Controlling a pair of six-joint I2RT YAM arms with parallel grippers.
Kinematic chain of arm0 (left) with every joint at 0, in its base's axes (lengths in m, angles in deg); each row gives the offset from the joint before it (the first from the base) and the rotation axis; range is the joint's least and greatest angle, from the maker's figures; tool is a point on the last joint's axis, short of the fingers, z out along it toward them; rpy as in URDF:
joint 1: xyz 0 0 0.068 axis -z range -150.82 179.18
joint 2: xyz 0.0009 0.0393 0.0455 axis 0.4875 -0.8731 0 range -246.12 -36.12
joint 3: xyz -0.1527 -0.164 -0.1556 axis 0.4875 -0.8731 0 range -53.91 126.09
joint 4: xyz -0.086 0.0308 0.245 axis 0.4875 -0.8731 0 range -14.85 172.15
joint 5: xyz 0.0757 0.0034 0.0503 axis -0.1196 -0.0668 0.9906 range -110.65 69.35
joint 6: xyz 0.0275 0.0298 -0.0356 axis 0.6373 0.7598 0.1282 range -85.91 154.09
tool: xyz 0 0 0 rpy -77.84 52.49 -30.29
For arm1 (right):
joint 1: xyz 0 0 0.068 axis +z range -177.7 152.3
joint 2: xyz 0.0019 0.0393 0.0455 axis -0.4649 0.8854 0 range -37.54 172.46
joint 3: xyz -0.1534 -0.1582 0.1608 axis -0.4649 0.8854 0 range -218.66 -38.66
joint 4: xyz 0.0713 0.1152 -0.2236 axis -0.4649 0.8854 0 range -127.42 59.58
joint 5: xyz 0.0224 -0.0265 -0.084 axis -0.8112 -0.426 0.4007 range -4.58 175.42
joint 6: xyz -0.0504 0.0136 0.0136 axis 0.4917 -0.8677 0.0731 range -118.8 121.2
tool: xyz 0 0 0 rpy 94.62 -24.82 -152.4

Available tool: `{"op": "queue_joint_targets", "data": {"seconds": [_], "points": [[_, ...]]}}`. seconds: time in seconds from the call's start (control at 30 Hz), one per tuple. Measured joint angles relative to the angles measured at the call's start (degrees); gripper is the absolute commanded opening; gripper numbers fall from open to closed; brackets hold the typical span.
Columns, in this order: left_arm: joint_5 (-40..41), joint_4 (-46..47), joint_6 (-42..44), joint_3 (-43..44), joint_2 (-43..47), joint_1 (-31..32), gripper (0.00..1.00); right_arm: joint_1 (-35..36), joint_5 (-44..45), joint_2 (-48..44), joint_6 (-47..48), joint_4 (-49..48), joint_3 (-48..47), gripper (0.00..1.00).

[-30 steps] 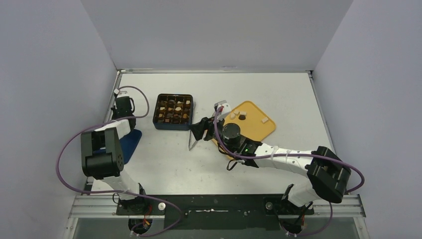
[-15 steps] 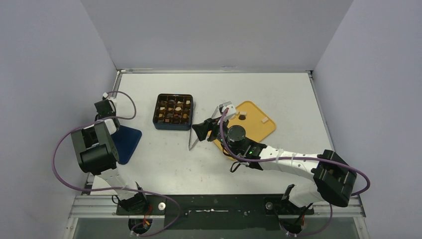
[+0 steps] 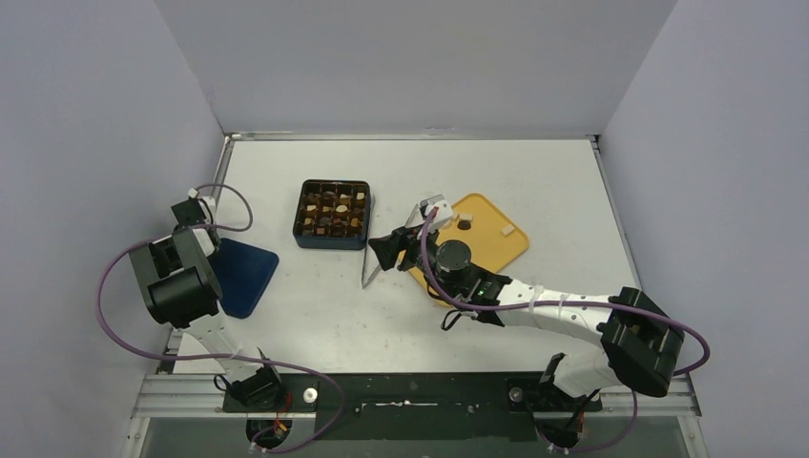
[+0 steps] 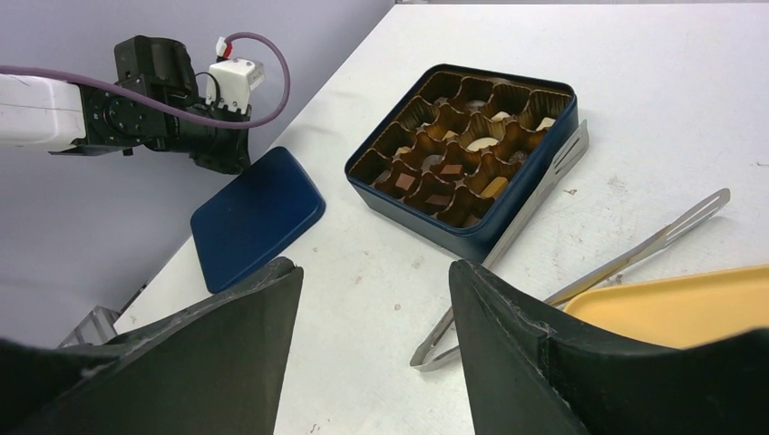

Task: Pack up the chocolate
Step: Move the box lid to the center of the board.

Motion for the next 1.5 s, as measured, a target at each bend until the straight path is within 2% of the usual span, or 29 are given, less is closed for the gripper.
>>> {"op": "queue_joint_targets", "data": {"seconds": [0.2,0.33,0.47,0.57,0.83,0.9,0.93,1.0,1.03,1.17,1.2,1.5], "points": [[-1.5,-1.0,-3.5,-0.2,0.2,0.0,0.00,0.0,0.4,-0.4,0.5,0.0,0.3,0.61],[-1.0,0.6,-6.8,-4.0,4.0,1.0,0.00,0.0,0.8,-0.3,0.7,-0.3,0.3,0.62],[0.2,-2.1,-10.4,-5.9,6.8,8.7,0.00,0.0,1.9,0.4,0.6,-0.1,0.3,0.62],[-2.5,-3.6,-15.4,-7.0,8.7,12.1,0.00,0.0,2.4,0.9,0.3,1.2,-0.1,0.62],[-4.4,-6.6,-31.7,-14.4,20.7,11.6,0.00,1.2,2.9,2.9,-3.4,4.1,-3.2,0.63],[-4.4,-6.2,-36.6,-16.7,26.6,11.6,0.17,2.0,2.8,5.2,-4.7,4.3,-4.8,0.65],[-4.0,-5.8,-38.8,-17.9,30.0,11.6,0.22,2.4,2.6,6.9,-5.3,4.9,-6.1,0.66],[-2.2,-6.1,-43.8,-20.0,36.7,11.4,0.26,3.4,1.9,11.1,-5.9,6.3,-9.7,0.68],[-1.4,-6.3,-46.1,-20.6,39.3,11.0,0.34,3.8,1.5,13.4,-6.1,7.0,-11.8,0.69],[1.0,-7.2,-54.1,-24.4,49.8,5.8,0.64,5.1,-0.9,21.9,-6.4,9.8,-19.7,0.71],[1.8,-8.2,-56.5,-25.4,51.7,4.3,0.69,5.4,-1.6,24.1,-6.3,10.7,-21.9,0.72],[-5.9,-15.4,-66.0,-26.6,49.3,-1.3,0.73,6.5,-6.8,42.8,-4.8,18.4,-41.4,0.73]]}}
